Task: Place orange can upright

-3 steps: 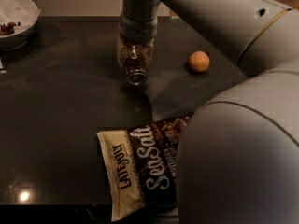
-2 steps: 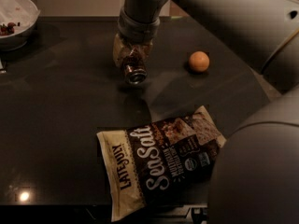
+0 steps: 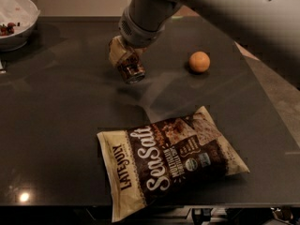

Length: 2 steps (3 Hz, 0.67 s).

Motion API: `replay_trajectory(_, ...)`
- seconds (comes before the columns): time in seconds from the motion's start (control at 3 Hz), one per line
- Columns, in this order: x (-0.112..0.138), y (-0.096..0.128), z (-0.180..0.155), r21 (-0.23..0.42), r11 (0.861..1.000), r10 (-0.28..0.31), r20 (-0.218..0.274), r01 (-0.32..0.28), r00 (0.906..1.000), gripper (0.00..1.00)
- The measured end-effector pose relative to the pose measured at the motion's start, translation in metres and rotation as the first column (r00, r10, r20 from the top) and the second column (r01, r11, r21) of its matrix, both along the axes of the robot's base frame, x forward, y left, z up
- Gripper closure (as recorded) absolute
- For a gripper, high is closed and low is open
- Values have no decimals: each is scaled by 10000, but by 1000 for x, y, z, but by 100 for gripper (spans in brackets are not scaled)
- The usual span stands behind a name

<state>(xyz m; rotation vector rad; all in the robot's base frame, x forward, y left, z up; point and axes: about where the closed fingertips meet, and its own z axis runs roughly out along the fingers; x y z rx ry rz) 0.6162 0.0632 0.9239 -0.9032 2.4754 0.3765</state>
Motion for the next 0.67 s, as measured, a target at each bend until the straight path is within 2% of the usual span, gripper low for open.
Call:
replay_trajectory(0.33,-5,6,3,542,9916,1111,1073,-1174,9880,100)
replay_trajectory(0.67,-8,9,2,1012,9719,1899,1980,-2127,9616,100)
